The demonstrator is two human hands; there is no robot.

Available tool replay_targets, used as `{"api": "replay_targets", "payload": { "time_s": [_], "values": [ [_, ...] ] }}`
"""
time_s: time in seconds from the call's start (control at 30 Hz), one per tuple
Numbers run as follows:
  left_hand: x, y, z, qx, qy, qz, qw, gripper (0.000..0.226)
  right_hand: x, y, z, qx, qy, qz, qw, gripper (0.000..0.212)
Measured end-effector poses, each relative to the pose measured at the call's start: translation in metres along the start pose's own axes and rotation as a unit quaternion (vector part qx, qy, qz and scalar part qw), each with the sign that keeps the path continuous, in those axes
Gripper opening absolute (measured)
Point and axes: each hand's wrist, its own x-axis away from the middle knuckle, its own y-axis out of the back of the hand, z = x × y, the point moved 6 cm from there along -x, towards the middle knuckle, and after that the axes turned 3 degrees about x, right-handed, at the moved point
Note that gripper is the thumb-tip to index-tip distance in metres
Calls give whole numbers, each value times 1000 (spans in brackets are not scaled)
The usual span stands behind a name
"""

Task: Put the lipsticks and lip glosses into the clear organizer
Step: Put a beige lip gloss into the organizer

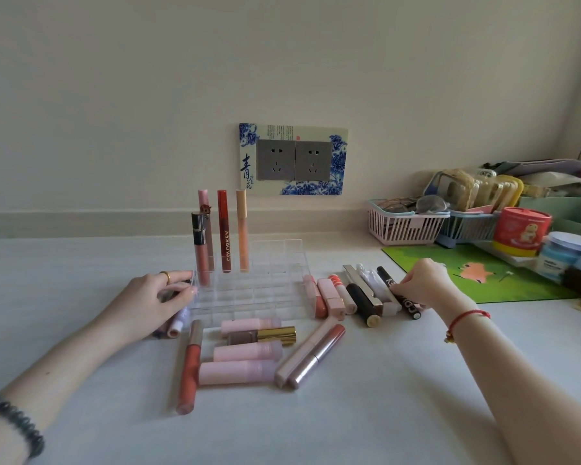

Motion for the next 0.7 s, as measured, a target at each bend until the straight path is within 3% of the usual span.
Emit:
{"api": "replay_targets", "payload": {
  "time_s": [0.2, 0.3, 0.4, 0.5, 0.7],
  "values": [
    [-1, -1, 4, 7, 19, 10, 1000, 36, 2, 3, -1, 21, -2, -11, 1000, 34],
    [0, -1, 1, 5, 10, 8, 1000, 39, 5, 19, 8, -48, 34, -71, 996, 28],
    [1, -1, -1, 10, 7, 11, 1000, 40, 19, 40, 29, -208, 115, -139, 961, 18],
    [2, -1, -1, 11, 8, 12, 1000, 39, 38, 52, 60, -350, 163, -129, 913, 14],
    [3, 1, -7, -22, -7, 5, 1000, 38, 61, 66, 134, -415, 256, -83, 869, 15]
  ]
}}
